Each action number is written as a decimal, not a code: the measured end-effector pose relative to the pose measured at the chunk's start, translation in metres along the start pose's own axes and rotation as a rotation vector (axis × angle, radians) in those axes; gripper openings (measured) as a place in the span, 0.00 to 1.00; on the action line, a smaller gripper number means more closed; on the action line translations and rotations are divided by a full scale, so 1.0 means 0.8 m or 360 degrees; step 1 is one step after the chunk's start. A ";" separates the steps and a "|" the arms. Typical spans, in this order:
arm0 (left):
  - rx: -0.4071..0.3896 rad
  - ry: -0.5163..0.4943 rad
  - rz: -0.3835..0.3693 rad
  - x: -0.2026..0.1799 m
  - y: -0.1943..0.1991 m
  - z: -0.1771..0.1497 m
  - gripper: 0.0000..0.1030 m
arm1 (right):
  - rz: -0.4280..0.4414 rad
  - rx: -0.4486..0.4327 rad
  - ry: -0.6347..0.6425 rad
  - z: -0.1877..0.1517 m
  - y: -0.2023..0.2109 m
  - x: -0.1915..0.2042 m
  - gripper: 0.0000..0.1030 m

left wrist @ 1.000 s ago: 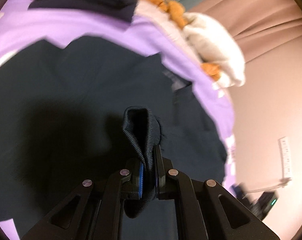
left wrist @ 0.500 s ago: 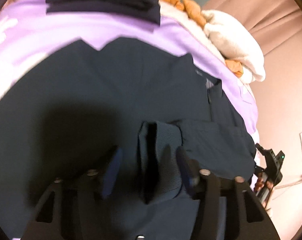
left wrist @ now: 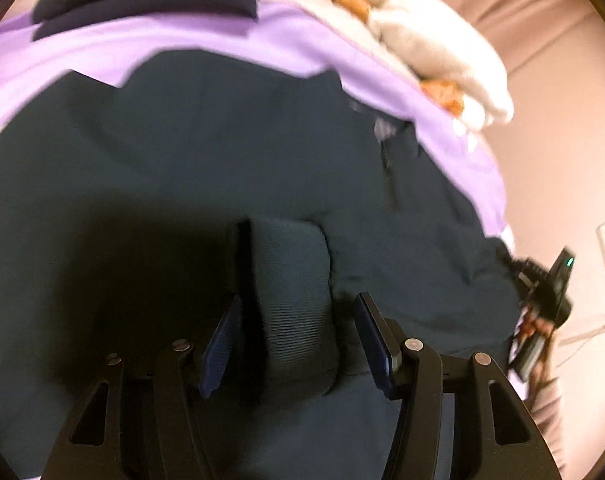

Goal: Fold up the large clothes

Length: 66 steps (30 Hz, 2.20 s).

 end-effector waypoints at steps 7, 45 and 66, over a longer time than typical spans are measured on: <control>0.0017 -0.0032 0.0057 0.004 0.010 0.005 0.55 | -0.0023 0.0002 -0.0109 -0.007 -0.007 -0.036 0.27; -0.0363 0.0360 -0.0109 0.115 0.191 -0.138 0.73 | 0.0141 0.0175 0.0648 -0.217 0.138 0.121 0.63; -0.0745 0.1225 -0.0199 0.368 0.356 -0.333 0.98 | 0.0688 0.0422 0.0231 -0.402 0.222 0.205 0.96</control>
Point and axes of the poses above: each gripper's, at about its wrist camera, not at the fingertips, and y roughly against the way its jaws point, x to its left, z to its top, the point moved 5 cm from there along -y, roughly the way its jaws point, and after that the axes turned 5 degrees about z, right-handed, at the moved point
